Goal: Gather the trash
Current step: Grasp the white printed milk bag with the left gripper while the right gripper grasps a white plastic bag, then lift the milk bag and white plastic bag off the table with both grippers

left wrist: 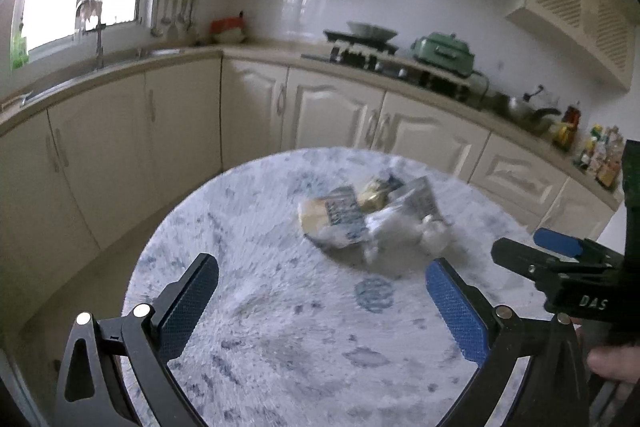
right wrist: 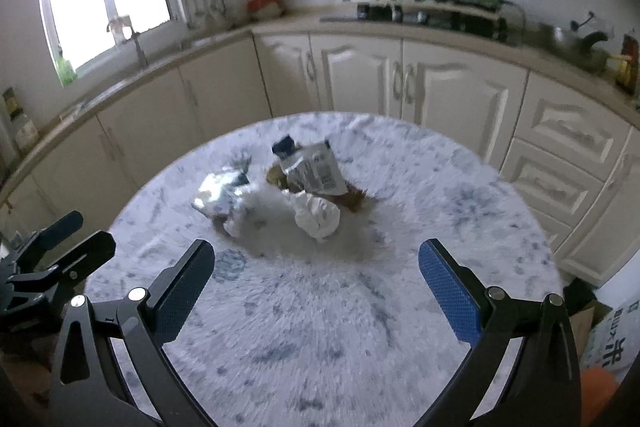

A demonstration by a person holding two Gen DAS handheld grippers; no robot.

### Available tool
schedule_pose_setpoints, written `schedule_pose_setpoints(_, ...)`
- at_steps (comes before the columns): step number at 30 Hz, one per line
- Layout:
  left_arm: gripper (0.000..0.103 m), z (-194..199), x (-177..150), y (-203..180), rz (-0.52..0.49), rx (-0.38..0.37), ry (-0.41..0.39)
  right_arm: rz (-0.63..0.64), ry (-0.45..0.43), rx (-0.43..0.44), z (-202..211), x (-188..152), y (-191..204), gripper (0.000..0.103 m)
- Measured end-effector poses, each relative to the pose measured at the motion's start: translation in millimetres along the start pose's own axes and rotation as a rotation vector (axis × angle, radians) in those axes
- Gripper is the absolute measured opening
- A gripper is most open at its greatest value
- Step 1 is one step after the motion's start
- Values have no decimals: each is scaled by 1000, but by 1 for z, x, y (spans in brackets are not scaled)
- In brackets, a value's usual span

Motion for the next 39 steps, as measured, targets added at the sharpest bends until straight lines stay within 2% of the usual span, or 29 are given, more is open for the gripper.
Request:
schedule_pose_setpoints(7, 102, -56, 12, 12, -2, -1, 75, 32, 84, -38, -63, 0, -4, 99)
schedule_pose_setpoints(13, 102, -99, 35, 15, -34, -12, 107, 45, 129, -25, -94, 2, -9, 83)
schedule_pose_setpoints(14, 102, -105, 36, 14, -36, -13, 111, 49, 130, -19, -96, 2, -9, 75)
schedule_pose_setpoints(15, 102, -113, 40, 14, -40, -13, 116, 52, 131, -15, -98, 3, -9, 62)
schedule_pose_setpoints(16, 102, -121, 45, 15, -44, -9, 122, 55, 135, -12, -100, 2, -9, 55)
schedule_pose_setpoints(17, 102, -127, 46, 15, -48, -7, 125, 56, 142, -3, -101, 1, -9, 42)
schedule_pose_setpoints(18, 102, -135, 48, 15, -54, -2, 130, 56, 142, 2, -101, 0, -10, 38)
schedule_pose_setpoints(22, 102, -165, 55, 18, -65, 29, 166, 58, 135, 10, -98, -1, -9, 38)
schedule_pose_setpoints(25, 102, -182, 61, 11, -75, 25, 189, 50, 129, 14, -95, 0, -11, 38)
schedule_pose_setpoints(32, 102, -211, 76, -2, -114, 31, 188, 44, 132, 26, -94, 0, -11, 38)
schedule_pose_setpoints(34, 96, -225, 73, -5, -121, 23, 205, 42, 131, 29, -94, 0, -11, 38)
schedule_pose_setpoints(35, 85, -226, 67, -7, -115, -6, 224, 42, 131, 31, -93, -1, -11, 38)
schedule_pose_setpoints(36, 68, -230, 65, -10, -99, -45, 237, 42, 129, 32, -92, 0, -11, 38)
schedule_pose_setpoints(37, 64, -234, 64, -11, -80, -77, 247, 41, 128, 33, -92, 0, -11, 38)
schedule_pose_setpoints(39, 63, -236, 66, -9, -72, -86, 238, 36, 126, 36, -89, 0, -11, 38)
Point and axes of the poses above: each gripper's, at about its wrist camera, not at the fingertips, and z roughly against the way its jaws point, y to its left, x to its top, the point moved 9 cm from there along -z, roughly the way its jaws point, and after that the axes turned 10 degrees about -z, right-handed, at the moved point
